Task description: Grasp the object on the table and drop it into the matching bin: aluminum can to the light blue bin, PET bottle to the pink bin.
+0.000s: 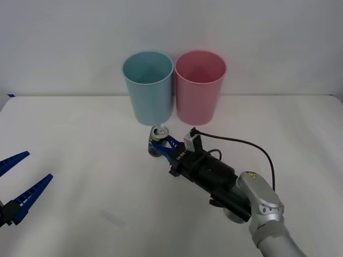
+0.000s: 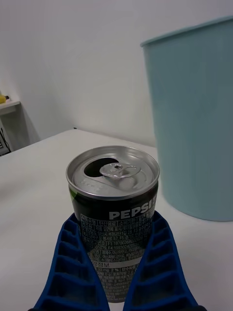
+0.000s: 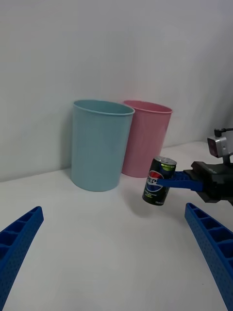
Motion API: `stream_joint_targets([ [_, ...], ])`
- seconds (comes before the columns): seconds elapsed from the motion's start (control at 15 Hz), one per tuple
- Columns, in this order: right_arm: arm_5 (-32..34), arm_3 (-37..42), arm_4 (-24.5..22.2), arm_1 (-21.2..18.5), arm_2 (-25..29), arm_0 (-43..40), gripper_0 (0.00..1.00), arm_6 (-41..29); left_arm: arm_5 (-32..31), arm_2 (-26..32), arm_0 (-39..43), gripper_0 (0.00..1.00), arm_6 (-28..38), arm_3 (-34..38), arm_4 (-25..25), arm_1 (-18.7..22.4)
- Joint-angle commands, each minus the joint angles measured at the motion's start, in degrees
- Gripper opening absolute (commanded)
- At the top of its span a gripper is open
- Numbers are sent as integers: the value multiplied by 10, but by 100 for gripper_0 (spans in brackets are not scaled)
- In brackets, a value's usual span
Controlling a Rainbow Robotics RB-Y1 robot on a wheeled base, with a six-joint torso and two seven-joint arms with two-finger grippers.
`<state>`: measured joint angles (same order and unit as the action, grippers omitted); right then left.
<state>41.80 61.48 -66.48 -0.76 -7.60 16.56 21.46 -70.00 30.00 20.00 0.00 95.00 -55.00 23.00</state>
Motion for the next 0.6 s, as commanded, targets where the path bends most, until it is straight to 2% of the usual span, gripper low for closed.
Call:
stream_joint_targets([
  [0.07, -13, 106, 0, -43, -32, -56, 0, -67, 0, 0, 0, 100, 0, 0, 0, 0],
  [0.33, -74, 269, 0, -125, -71, -129, 0, -177, 0, 0, 0, 100, 0, 0, 0, 0],
  [0.6, -105, 378, 0, -180, -71, -159, 0, -280, 0, 0, 0, 100, 0, 0, 0, 0],
])
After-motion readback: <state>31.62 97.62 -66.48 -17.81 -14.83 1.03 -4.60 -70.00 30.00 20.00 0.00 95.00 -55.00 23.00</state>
